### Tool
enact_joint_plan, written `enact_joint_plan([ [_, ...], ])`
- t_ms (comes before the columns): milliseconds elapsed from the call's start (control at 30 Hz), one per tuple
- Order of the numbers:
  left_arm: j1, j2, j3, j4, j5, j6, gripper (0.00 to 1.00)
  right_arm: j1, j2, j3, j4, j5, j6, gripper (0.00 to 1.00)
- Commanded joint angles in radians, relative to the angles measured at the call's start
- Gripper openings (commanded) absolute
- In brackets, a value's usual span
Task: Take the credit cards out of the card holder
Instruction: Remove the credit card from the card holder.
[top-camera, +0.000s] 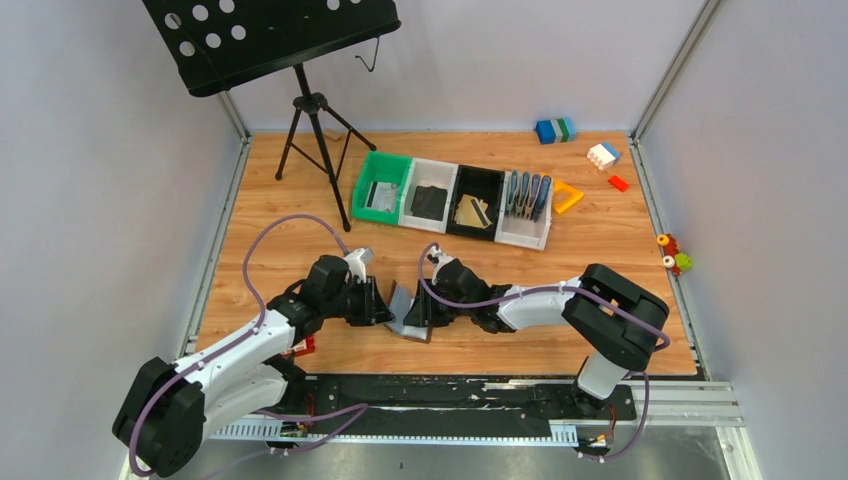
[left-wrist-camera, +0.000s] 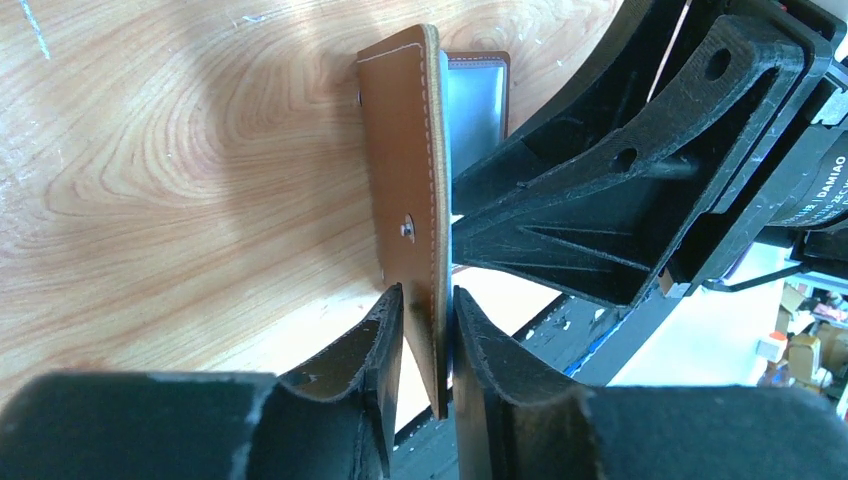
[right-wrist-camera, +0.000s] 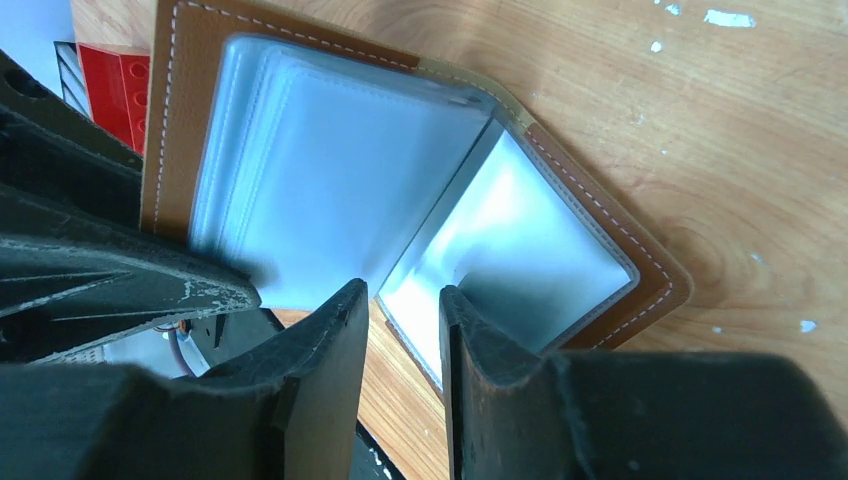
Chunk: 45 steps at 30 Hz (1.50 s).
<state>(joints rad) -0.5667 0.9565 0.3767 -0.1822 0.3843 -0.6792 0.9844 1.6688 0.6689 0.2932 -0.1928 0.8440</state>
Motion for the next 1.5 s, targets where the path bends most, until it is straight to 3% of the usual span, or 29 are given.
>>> enact_joint_plan([
  [0,0.003,-0.013,0.029,0.016,0.01,0.01,0.34,-0.005,0.007,0.03,-0.028,0.04,-0.02,0.33],
  [100,0.004,-0.013,0.025,0.025,0.02,0.008,0.41,-0.006,0.014,0.036,-0.023,0.034,-0.022,0.33],
  [300,0.004,-0.002,0.02,0.052,0.033,-0.003,0.41,-0.006,0.014,0.04,-0.009,0.019,-0.026,0.32],
  [500,0.005,-0.006,0.012,0.096,0.047,-0.026,0.47,-0.004,0.017,0.038,0.002,0.005,-0.026,0.32],
  [867,0.011,0.016,0.01,0.106,0.055,-0.021,0.24,-0.004,0.014,0.037,0.002,0.003,-0.031,0.32],
  [1100,0.016,0.007,0.004,0.111,0.071,-0.025,0.27,-0.011,-0.015,0.019,-0.009,0.018,-0.03,0.34],
  [1233,0.018,0.003,0.003,0.1,0.06,-0.015,0.23,-0.049,-0.044,-0.049,0.088,-0.044,0.034,0.45],
  [1333,0.018,0.004,-0.004,0.106,0.062,-0.016,0.22,-0.075,-0.07,-0.142,0.233,-0.069,0.099,0.61],
  [1467,0.018,-0.001,-0.014,0.109,0.066,-0.015,0.22,-0.078,-0.051,-0.153,0.309,-0.085,0.157,0.66],
])
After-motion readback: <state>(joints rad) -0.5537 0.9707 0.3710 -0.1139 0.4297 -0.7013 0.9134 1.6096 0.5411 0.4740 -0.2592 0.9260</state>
